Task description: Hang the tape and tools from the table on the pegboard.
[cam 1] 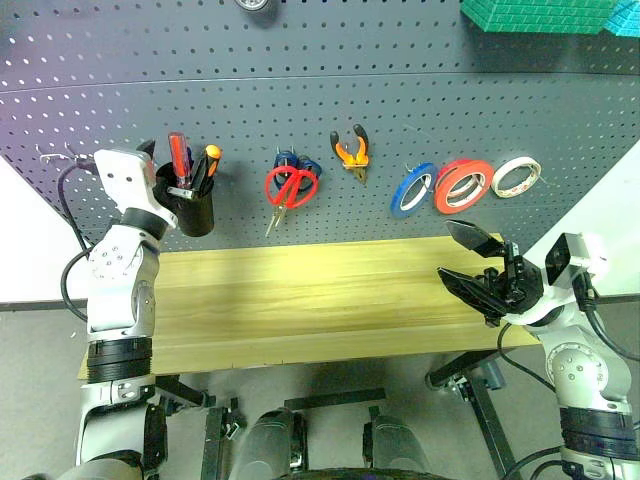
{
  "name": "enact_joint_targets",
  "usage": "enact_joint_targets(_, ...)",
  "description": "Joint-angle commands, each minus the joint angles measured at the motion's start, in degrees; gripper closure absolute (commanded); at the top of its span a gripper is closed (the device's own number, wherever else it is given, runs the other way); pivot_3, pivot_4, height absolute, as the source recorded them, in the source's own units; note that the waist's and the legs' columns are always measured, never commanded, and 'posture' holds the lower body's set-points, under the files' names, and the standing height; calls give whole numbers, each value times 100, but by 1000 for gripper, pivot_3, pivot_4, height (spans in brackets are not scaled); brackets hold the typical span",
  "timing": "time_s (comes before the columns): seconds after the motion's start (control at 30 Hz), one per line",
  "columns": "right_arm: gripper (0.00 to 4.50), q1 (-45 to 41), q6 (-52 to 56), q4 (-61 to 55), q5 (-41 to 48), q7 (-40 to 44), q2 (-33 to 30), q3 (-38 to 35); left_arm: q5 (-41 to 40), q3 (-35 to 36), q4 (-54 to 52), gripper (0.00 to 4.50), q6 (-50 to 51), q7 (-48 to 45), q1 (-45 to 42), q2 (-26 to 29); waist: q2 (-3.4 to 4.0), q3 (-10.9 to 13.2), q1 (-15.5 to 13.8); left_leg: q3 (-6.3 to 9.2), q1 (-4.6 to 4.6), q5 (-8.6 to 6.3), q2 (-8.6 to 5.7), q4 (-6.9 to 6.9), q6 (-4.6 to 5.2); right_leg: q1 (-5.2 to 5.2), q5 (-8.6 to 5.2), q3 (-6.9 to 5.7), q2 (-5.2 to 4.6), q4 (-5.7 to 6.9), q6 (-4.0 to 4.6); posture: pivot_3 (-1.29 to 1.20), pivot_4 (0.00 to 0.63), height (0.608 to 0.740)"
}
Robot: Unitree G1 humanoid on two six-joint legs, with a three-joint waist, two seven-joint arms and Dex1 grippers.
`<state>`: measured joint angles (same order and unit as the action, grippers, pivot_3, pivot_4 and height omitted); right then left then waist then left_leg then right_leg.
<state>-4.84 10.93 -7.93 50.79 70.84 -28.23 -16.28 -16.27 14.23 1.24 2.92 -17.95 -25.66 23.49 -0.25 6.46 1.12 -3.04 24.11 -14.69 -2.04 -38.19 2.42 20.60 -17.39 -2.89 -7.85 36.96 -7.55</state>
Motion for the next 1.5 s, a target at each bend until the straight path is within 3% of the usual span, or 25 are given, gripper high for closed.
enact_joint_targets(0.03,0,-134,-58,22,-6,42,24,-62,72,-244,-487,15,12,-70,-150,-39,0,0,-1,0,0,0,0,0,0,-1,0,0,0,-1,0,-103,54,740)
enact_joint_targets(0.47,0,-244,-236,393,-198,167,139,-51,-305,-1309,-1002,15,680,-1258,557,-290,31,-72,8,-4,0,2,0,1,-3,-1,0,-2,12,-1,0,-103,3,740)
enact_joint_targets(0.93,0,-202,-1553,1787,-1445,-9,469,34,13,-1128,-178,15,178,-1394,1642,-283,69,-225,8,-6,-10,1,0,2,-1,-3,-1,4,11,-2,2,-106,0,740)
enact_joint_targets(1.3,0,-396,-1788,2771,-1907,-745,915,142,189,-969,305,15,-231,-879,1773,-684,81,-268,10,-7,-10,0,0,4,-1,4,0,20,9,1,3,-89,0,740)
enact_joint_targets(1.5,0,-400,-2310,3206,-2573,-1840,1280,168,320,-902,664,15,-526,-712,1778,-735,92,-303,14,-10,-11,0,0,7,-1,8,0,27,10,2,4,-95,0,740)
